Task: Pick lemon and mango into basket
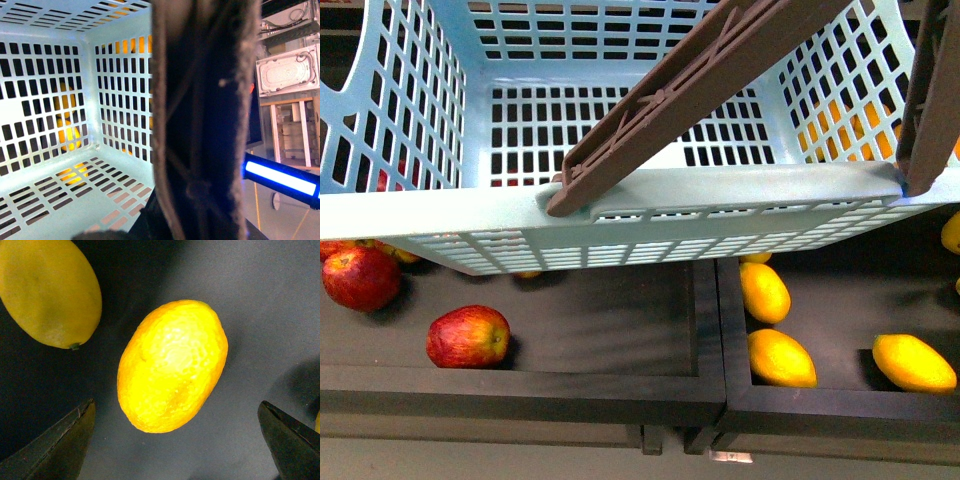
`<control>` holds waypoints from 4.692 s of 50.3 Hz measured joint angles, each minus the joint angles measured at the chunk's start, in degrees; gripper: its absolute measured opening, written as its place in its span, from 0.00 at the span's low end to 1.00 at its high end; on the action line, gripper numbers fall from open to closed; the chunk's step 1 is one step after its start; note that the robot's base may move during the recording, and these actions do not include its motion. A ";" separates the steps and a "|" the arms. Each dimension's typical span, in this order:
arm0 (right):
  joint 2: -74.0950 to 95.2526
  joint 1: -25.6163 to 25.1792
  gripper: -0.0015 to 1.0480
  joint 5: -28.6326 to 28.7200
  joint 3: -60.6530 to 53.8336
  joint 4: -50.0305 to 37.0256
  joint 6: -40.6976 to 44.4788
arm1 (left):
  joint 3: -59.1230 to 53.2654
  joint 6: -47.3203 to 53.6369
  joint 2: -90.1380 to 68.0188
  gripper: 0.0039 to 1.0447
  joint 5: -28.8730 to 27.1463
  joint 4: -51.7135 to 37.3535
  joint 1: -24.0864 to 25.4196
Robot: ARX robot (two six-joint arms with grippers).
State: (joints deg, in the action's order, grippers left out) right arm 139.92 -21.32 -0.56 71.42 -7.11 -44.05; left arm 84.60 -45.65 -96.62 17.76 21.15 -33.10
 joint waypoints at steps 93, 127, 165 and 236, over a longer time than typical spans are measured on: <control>-65.20 13.99 0.54 23.63 -22.51 -11.72 22.95 | 0.00 -0.02 0.00 0.04 0.04 0.00 0.00; -66.40 35.95 0.86 14.16 -29.20 -8.87 25.73 | 0.00 -0.02 0.00 0.04 0.02 0.00 0.00; -87.38 26.01 0.02 -3.96 -57.31 -30.67 43.80 | 0.00 -0.04 -0.15 0.04 0.04 0.00 -0.02; -102.14 21.33 0.92 0.44 -66.60 -25.75 43.87 | 0.02 -0.17 -0.15 0.04 0.79 -0.04 -0.72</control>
State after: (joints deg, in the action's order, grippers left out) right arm 37.78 0.01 -0.12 4.82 -32.86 -0.19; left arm 84.62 -45.82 -96.77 18.55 21.10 -33.82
